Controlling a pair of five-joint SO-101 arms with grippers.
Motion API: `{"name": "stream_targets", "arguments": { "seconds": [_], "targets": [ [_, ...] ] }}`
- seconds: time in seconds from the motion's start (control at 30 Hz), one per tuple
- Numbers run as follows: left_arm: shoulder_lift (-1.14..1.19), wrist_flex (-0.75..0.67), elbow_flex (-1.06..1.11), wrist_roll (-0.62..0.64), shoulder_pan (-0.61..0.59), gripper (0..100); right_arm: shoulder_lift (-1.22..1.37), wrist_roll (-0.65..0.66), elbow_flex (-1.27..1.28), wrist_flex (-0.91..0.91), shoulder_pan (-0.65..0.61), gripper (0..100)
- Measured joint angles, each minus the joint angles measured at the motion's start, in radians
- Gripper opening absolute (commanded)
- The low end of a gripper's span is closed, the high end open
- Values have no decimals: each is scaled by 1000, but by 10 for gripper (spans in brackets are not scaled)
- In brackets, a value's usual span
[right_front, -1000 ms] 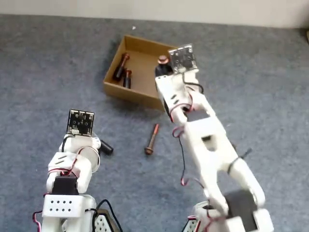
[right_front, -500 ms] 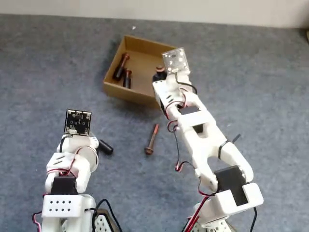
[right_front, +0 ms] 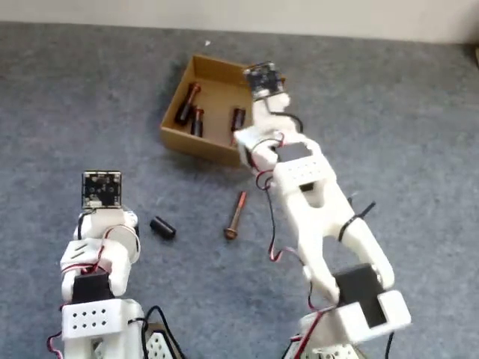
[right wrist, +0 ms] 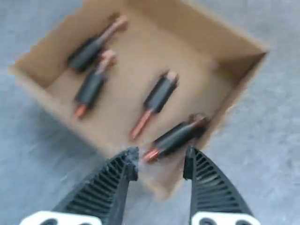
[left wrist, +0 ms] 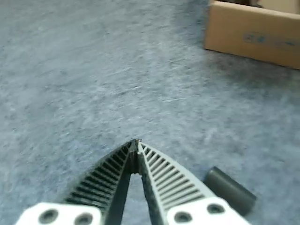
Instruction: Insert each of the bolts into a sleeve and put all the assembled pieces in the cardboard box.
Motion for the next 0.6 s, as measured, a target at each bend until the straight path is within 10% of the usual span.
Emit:
{"name": "stream_targets", "arguments": {
  "seconds": [0.6],
  "targets": [
    [0, 0, -3, 35, -196, 8, -12, 0, 44, 319, -531, 149]
  ]
}}
